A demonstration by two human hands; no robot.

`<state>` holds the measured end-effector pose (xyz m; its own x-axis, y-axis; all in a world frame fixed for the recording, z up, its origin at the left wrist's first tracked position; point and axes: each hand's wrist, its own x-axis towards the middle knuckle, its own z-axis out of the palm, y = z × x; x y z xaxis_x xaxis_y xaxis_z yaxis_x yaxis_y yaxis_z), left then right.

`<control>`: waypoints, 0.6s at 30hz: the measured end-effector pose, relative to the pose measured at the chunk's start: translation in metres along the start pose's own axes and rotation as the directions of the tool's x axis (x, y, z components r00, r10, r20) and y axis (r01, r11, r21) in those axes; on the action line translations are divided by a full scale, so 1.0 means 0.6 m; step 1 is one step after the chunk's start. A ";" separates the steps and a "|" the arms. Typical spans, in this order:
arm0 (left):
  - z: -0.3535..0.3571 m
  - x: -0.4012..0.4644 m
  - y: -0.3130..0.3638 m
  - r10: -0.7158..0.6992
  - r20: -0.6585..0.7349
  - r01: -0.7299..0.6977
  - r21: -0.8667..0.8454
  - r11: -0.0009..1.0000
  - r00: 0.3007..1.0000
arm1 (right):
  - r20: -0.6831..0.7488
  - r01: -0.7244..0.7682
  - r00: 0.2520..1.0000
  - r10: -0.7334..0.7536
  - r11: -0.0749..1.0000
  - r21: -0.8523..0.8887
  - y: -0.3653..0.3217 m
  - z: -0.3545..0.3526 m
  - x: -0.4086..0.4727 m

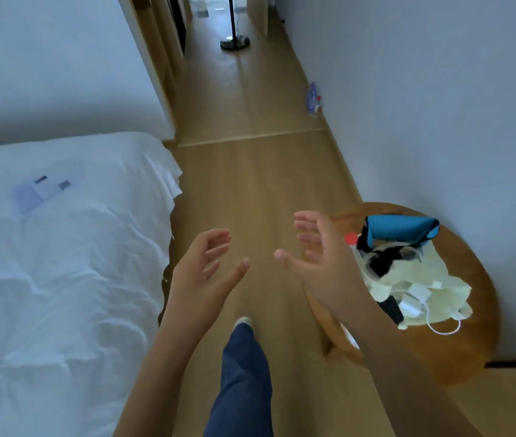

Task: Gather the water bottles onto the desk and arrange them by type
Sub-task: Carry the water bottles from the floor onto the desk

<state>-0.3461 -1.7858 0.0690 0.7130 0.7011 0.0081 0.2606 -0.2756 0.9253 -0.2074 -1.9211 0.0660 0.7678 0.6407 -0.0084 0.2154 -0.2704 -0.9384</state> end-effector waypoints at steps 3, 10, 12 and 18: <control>-0.015 0.174 -0.004 0.041 0.052 -0.042 0.005 0.999 0.998 | -0.053 -0.001 0.999 0.000 1.000 -0.015 -0.018 0.026 0.159; -0.041 0.518 0.019 0.085 0.125 -0.090 0.033 0.995 0.989 | -0.139 -0.046 0.989 0.043 0.999 -0.017 -0.059 0.044 0.467; -0.035 0.600 0.019 0.083 0.148 -0.088 0.025 0.996 0.986 | -0.157 -0.062 0.986 0.059 0.998 -0.015 -0.055 0.043 0.545; 0.020 0.865 0.015 0.082 0.177 -0.087 0.021 0.996 0.981 | -0.205 -0.076 0.976 0.077 0.997 0.014 -0.028 0.025 0.806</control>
<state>0.0343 -1.4323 0.0769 0.8357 0.5489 0.0163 0.2112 -0.3487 0.9131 0.1512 -1.5958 0.0727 0.8892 0.4573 -0.0099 0.1480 -0.3083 -0.9397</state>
